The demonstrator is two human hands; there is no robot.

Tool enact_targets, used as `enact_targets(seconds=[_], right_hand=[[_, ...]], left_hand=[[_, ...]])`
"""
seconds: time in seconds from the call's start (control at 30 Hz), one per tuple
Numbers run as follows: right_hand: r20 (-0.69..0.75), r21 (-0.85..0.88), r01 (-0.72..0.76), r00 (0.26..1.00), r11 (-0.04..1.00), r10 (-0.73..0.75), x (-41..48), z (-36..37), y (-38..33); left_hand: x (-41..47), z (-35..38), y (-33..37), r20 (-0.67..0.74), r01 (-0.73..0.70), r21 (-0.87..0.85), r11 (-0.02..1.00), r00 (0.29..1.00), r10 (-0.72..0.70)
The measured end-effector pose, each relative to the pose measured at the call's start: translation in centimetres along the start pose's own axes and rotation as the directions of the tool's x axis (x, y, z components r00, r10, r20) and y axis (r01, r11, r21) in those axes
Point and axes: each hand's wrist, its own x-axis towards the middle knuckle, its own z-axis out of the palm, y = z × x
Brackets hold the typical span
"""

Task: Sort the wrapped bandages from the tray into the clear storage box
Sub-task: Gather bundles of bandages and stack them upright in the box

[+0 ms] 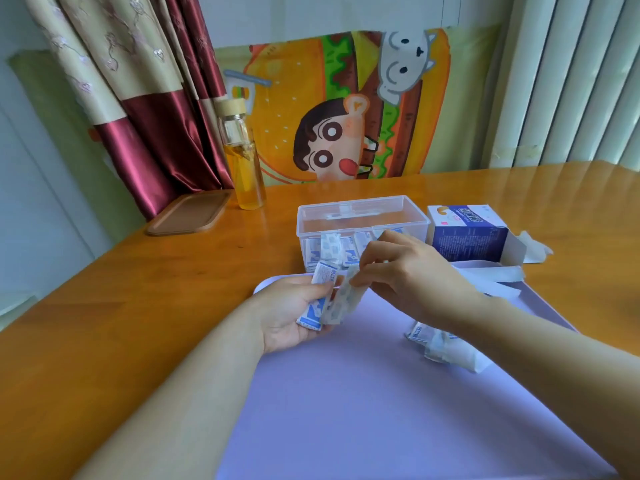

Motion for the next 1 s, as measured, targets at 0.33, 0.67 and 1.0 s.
enact_targets(seconds=[0.33, 0.67, 1.0], right_hand=[[0.701, 0.004, -0.457, 0.636, 0.889, 0.324, 1.1, -2.8, -0.5], [0.741, 0.556, -0.804, 0.364, -0.211, 0.565, 4.8, 2.2, -6.0], [0.477, 0.175, -0.870, 0.485, 0.461, 0.733, 2.2, -2.2, -1.8]], left_hand=[[0.8, -1.9, -0.5, -0.237, -0.064, -0.128, 0.990, 0.971, 0.032], [0.1, -2.1, -0.6, 0.028, -0.121, -0.280, 0.952, 0.991, 0.134], [0.2, -2.1, -0.7, -0.121, -0.131, -0.406, 0.905, 0.989, 0.088]])
